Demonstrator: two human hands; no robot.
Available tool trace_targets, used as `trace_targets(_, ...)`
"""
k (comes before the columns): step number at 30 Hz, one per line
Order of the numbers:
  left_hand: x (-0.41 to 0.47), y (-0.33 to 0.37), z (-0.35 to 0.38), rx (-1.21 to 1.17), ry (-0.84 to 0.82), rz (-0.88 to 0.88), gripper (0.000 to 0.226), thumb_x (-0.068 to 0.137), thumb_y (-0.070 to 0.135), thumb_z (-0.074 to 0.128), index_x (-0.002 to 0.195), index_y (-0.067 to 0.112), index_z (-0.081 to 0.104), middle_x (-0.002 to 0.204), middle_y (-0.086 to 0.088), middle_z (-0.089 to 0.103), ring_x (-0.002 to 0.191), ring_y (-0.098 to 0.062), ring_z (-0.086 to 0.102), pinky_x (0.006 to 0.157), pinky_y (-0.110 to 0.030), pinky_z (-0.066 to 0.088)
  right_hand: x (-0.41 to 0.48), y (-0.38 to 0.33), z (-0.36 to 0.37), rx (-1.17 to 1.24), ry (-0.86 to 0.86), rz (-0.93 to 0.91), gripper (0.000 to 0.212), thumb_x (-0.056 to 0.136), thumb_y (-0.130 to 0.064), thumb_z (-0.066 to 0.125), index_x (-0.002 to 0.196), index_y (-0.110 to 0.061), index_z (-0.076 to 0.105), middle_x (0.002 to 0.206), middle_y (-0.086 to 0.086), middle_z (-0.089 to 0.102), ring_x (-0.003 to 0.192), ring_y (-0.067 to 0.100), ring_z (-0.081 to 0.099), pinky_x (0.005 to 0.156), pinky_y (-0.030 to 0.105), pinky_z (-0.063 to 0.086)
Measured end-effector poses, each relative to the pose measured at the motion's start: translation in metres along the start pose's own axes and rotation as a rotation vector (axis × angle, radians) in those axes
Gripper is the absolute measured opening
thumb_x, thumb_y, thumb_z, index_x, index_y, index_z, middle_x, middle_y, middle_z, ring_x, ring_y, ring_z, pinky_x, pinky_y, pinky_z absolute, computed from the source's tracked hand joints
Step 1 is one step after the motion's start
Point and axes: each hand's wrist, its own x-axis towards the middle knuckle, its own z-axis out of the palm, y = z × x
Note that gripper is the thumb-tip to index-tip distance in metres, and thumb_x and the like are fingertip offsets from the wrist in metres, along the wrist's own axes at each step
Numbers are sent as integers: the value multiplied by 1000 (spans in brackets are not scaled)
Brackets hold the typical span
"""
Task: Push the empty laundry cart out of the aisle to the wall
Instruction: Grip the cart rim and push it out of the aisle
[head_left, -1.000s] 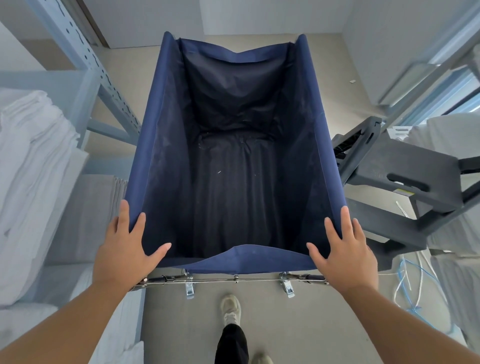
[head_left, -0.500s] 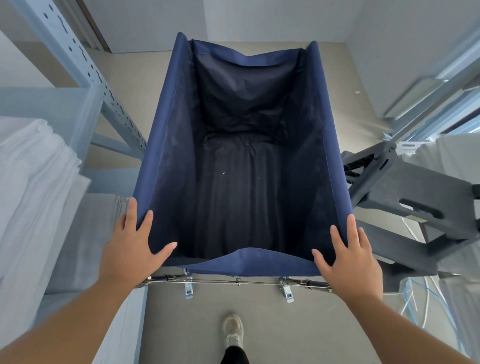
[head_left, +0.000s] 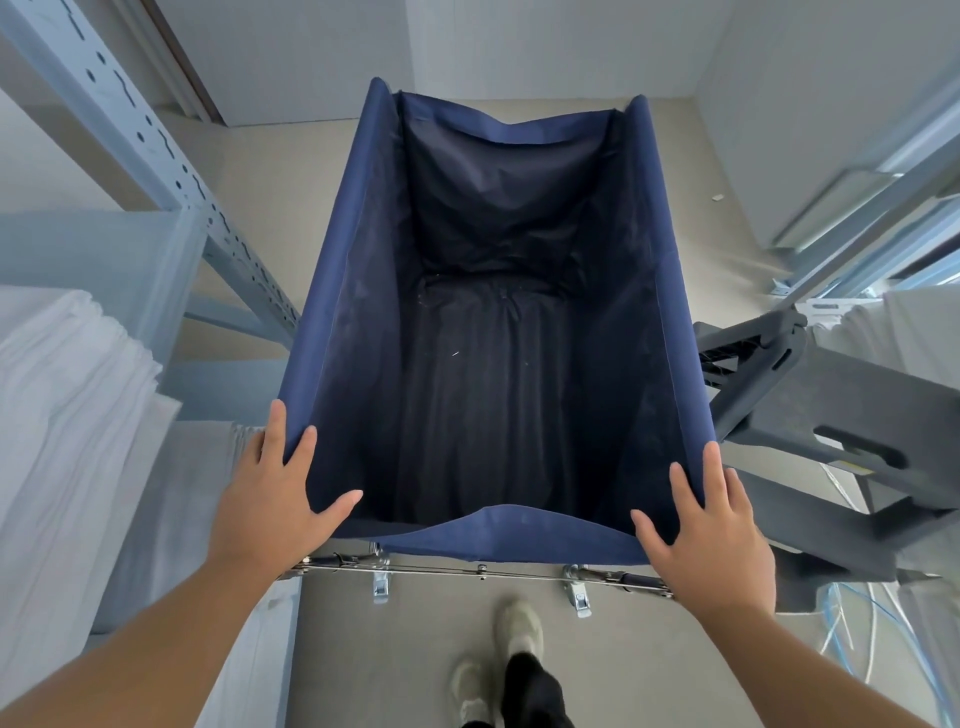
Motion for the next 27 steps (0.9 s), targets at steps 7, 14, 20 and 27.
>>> trace_targets(7,29,3,-5,1,-4,13,92,75,79,47,140,14,51,164,-11,15,130,-40,47,70,-48,60,23,-5,-5,35,-7,8,72,84,-59,64,138,-13,58,164,7,21,142,36,38,68,47,61)
trace_targets(14,67,9,-13,-12,-12,31,91,74,75,54,138,11,54,163,-12,16,128,-41,50,68,-50,59,56,-9,-9,54,-3,10,71,82,-56,69,137,-12,59,163,10,25,141,38,40,68,49,62)
trace_targets(20,104,15,-18,-23,-24,37,92,73,76,52,140,11,52,164,-10,14,132,-40,46,65,-48,60,87,-12,-11,72,-11,24,70,80,-52,73,135,-11,60,162,11,27,140,40,41,67,50,62)
trace_targets(27,152,21,-22,-22,-30,44,93,74,77,50,141,13,49,165,-9,11,132,-39,45,66,-50,60,130,-14,-13,56,-14,30,70,80,-53,72,135,-11,60,161,12,28,139,42,42,63,50,62)
